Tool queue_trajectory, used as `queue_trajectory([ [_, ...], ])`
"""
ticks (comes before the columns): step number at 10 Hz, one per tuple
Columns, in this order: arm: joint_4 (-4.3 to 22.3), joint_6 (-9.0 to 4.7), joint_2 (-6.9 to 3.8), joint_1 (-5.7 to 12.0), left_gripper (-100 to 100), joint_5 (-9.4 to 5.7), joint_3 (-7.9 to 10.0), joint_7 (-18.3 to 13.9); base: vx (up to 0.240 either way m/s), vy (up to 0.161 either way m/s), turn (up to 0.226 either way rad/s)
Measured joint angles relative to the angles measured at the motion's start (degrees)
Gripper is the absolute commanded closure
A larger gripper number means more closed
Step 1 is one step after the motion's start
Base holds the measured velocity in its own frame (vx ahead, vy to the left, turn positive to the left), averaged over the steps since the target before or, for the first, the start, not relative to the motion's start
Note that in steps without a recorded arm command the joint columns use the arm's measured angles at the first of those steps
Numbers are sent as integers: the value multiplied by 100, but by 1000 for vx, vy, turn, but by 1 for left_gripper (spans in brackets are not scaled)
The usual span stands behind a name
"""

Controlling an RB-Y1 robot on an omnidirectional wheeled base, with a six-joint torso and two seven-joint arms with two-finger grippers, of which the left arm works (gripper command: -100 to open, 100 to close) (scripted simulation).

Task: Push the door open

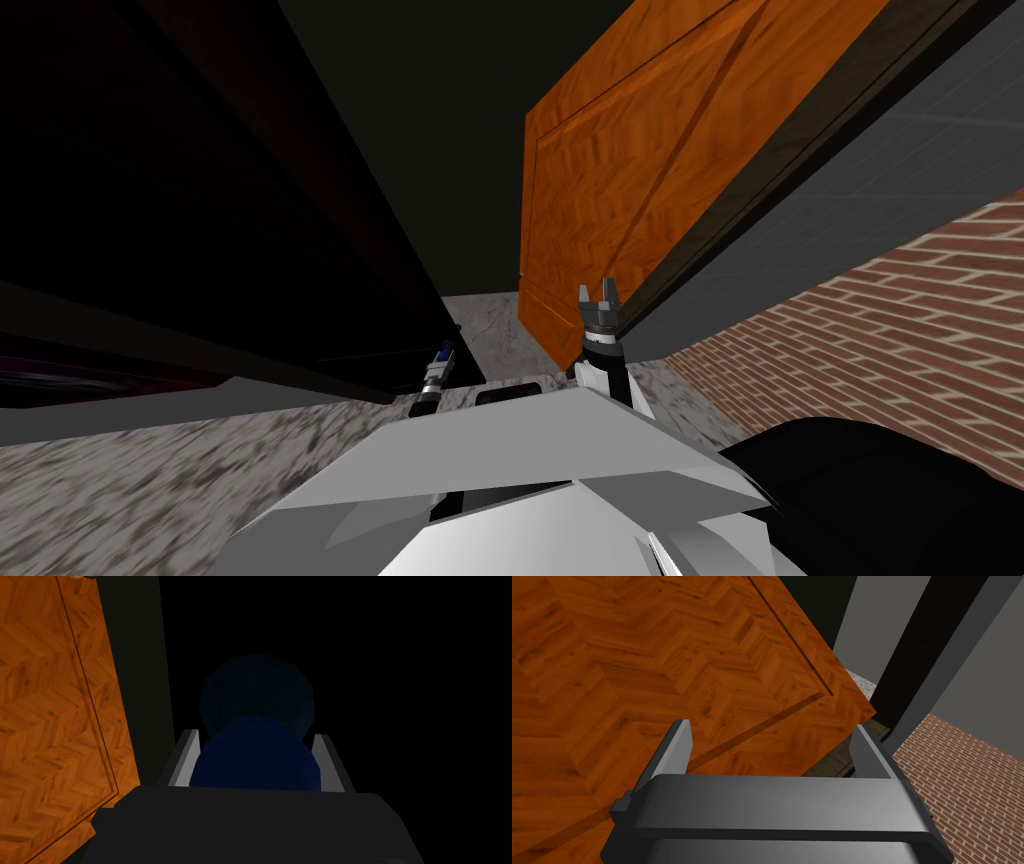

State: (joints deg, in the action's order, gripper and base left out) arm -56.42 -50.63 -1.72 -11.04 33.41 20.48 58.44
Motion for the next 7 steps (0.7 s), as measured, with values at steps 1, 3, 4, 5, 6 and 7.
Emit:
queue_trajectory([
  [1,21,-2,-8,4,100,-46,-6,-107,16,0,-24],
  [3,93,-13,-35,49,100,-160,-10,-351,26,0,-23],
  [4,86,3,-36,56,100,-213,-20,-481,36,5,-32],
  [5,158,-20,-44,103,100,-289,-16,-607,37,8,-37],
  [6,88,12,-36,74,100,-355,-41,-776,35,5,-42],
  [7,105,16,-48,97,100,-436,-52,-945,44,3,-44],
])
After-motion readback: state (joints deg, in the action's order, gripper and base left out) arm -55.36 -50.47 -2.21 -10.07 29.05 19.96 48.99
